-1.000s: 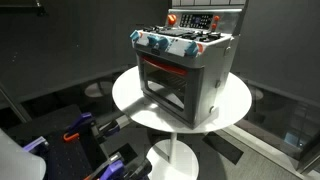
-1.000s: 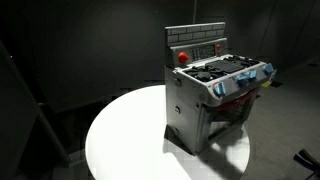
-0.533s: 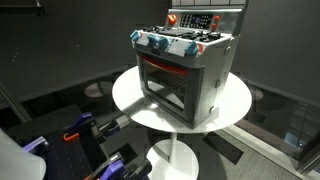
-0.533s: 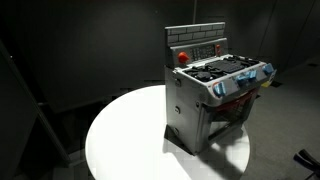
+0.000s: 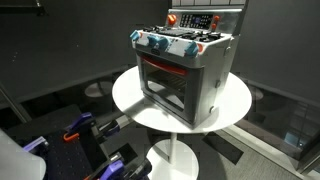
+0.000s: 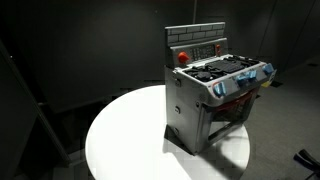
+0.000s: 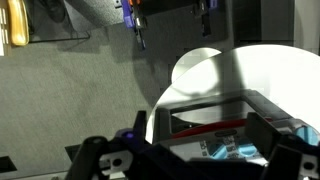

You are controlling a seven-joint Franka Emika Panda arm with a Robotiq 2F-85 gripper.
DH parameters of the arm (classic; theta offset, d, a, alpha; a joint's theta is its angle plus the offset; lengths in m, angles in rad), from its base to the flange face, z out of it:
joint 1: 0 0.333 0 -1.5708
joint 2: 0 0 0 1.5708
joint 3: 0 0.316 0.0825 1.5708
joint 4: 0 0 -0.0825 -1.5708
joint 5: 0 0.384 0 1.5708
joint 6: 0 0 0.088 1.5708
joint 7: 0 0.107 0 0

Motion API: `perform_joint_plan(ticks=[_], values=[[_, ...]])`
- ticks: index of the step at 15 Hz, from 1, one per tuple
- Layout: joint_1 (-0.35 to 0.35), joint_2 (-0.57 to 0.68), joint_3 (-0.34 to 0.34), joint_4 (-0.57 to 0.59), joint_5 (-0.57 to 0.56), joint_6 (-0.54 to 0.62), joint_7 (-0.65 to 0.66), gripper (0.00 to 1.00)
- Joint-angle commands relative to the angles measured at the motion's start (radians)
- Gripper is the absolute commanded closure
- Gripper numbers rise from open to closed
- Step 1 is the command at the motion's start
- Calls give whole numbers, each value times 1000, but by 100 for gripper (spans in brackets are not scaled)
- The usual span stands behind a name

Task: Turn the right knob clockwise

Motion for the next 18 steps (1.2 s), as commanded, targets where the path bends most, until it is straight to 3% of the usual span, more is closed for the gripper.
perform_joint_plan(ticks=[1,14,16,18], values=[[-13,45,-6,4,14,101,34,0],[-101,181,-4,-127,-8,668,164,0],[-111,202,-7,-129,-3,693,168,0],[-88,204,-31,-105,26,598,125,0]])
